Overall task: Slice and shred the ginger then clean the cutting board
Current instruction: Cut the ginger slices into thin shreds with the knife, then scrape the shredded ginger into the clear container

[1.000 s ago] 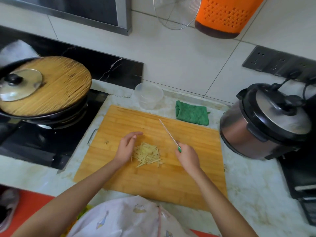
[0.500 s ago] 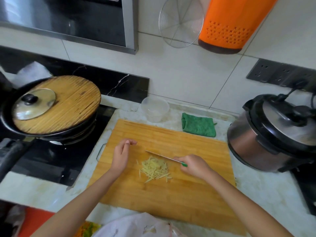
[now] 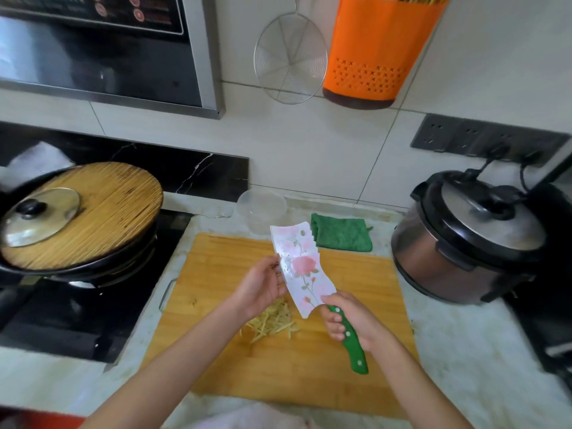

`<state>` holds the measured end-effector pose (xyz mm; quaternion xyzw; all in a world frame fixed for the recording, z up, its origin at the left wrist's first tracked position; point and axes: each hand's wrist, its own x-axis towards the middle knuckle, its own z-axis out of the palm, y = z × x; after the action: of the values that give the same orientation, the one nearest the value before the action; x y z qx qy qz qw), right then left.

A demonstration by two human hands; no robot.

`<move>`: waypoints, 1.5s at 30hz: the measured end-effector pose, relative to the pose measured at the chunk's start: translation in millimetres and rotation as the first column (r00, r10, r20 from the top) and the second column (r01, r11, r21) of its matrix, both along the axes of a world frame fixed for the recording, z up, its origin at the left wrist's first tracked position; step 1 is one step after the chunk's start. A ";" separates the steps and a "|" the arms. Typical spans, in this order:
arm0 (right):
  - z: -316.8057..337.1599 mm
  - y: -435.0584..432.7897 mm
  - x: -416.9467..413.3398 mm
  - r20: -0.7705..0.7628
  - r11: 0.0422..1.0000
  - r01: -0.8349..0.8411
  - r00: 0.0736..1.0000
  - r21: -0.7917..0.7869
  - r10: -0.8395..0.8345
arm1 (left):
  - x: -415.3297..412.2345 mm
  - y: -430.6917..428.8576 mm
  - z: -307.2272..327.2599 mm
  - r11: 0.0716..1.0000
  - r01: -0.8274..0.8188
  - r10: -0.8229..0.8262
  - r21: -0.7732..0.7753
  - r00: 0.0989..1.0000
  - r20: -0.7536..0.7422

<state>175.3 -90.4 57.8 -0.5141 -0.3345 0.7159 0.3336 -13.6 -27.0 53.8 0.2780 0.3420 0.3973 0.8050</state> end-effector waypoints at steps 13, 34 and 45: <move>-3.5 -17.1 22.7 0.621 0.932 -0.129 0.775 0.338 -0.118 | -26.4 -1.3 -44.9 0.932 0.173 0.156 0.318 0.601 -0.784; -5.8 -18.2 58.6 0.771 0.276 -0.912 0.065 0.304 -0.633 | -22.3 -13.5 -25.8 0.781 0.297 0.408 0.549 0.422 -0.809; 4.5 -16.5 55.2 0.734 0.179 -0.951 0.069 0.254 -0.676 | 18.4 -17.1 13.6 0.649 0.446 0.268 0.616 0.624 -0.734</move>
<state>230.5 -106.9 62.3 -0.4101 -0.8826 -0.2057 0.1024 4.8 -44.0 67.4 0.7464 0.4392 0.2952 0.4034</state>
